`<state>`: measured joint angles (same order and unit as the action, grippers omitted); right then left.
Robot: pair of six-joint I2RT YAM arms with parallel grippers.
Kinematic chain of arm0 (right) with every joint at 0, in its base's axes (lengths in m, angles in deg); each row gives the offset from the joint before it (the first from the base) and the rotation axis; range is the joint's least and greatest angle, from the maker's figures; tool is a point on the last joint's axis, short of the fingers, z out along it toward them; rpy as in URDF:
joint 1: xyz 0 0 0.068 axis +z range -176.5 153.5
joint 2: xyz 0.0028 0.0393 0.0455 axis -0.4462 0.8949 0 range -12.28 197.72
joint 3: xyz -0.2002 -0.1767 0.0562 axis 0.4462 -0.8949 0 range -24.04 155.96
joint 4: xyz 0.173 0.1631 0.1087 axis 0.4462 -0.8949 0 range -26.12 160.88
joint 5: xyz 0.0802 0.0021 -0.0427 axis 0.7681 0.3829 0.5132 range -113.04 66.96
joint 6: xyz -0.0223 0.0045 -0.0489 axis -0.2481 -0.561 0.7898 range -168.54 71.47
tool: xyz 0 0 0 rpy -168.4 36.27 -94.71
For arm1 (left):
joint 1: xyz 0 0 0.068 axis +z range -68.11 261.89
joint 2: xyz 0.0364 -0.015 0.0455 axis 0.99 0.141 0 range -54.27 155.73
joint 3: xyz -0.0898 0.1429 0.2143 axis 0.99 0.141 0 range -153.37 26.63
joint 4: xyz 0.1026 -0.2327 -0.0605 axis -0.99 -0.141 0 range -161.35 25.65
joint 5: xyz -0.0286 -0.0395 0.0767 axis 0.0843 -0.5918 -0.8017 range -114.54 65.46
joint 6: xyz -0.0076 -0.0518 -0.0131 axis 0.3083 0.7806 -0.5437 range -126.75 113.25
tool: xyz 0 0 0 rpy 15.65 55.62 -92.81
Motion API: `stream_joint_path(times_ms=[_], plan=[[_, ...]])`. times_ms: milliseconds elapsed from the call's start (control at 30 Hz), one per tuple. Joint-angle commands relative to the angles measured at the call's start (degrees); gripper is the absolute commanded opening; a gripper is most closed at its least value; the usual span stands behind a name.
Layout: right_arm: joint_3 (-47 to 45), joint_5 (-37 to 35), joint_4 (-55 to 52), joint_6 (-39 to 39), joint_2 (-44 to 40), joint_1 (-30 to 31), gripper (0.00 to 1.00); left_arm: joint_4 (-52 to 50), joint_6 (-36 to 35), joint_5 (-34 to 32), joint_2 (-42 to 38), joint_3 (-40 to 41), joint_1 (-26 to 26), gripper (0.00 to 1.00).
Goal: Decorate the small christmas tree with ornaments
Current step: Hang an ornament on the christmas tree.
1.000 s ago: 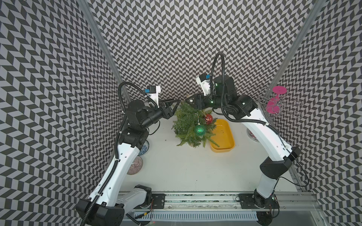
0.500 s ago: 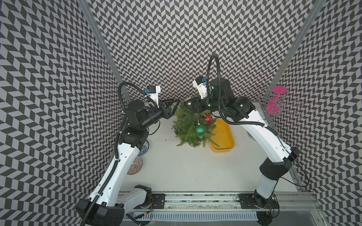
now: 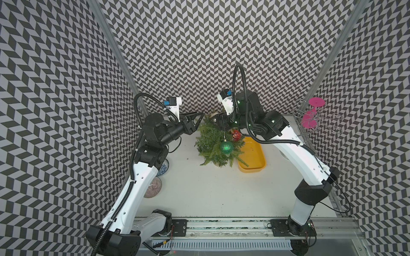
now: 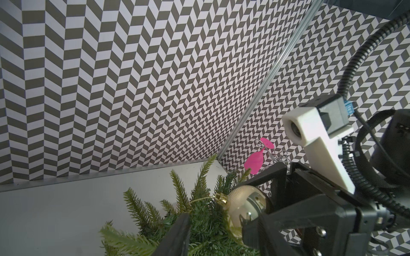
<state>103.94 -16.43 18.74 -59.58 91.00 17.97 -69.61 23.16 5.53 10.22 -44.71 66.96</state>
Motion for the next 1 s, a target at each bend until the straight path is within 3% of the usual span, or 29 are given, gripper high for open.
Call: stream_joint_path(times_ms=[0,967], plan=[[-0.38,-1.42,0.46,1.64,-2.65,0.58,0.59,0.53,0.69,0.08,-0.24,-0.46,0.40,0.51],[-3.70,1.09,-0.26,5.29,-4.51,2.44,0.59,0.55,0.97,-0.09,0.82,-0.24,0.35,0.51]])
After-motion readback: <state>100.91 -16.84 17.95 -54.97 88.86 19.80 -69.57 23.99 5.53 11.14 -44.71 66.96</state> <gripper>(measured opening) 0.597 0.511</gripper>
